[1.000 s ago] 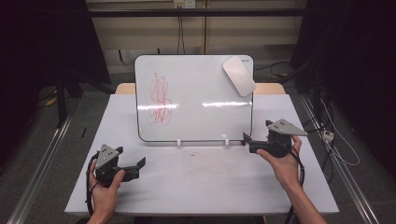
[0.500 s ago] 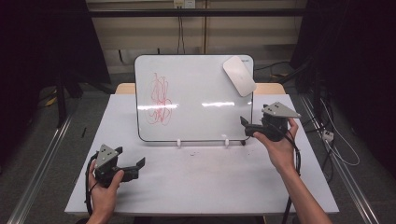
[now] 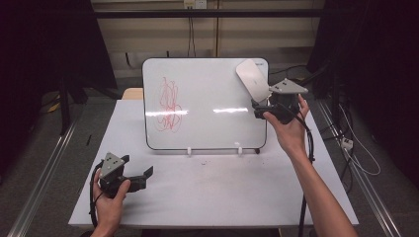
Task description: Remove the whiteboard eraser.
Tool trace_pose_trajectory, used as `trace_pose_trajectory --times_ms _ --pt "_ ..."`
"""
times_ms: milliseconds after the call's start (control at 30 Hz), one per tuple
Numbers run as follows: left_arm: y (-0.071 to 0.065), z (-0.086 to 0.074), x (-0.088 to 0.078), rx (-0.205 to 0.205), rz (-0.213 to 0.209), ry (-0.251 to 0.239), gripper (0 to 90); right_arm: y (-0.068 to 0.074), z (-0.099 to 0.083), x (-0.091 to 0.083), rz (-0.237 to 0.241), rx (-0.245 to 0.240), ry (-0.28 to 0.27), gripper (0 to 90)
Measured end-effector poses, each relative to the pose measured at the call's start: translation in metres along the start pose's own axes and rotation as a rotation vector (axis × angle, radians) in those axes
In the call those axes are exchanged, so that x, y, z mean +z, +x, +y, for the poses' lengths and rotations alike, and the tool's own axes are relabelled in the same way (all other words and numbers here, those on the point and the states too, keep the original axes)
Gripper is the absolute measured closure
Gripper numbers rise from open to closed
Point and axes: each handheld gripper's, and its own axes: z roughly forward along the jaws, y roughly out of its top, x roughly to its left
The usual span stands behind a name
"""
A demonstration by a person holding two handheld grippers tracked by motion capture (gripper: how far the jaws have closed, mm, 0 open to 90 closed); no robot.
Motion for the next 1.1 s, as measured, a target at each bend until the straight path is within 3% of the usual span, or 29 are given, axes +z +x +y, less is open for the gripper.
trace_pose_trajectory --times_ms 233,400,567,867,1100 --pt "0.001 0.000 0.000 0.001 -0.002 0.001 5.1 -0.006 0.022 0.019 -0.016 -0.050 0.036 16.2" --pt "0.001 0.000 0.000 0.003 -0.004 0.003 5.0 0.000 0.028 0.030 -0.011 -0.087 0.056 14.9" --pt "0.001 0.000 0.000 0.002 -0.004 0.003 5.0 0.009 0.038 0.044 -0.044 -0.137 0.081 17.4" --pt "0.003 -0.001 0.000 -0.001 -0.004 0.004 5.0 0.009 0.036 0.058 -0.084 -0.165 0.103 29.5" --pt "0.002 -0.001 -0.001 0.002 -0.004 0.004 5.1 0.008 0.037 0.059 -0.069 -0.173 0.105 31.3"
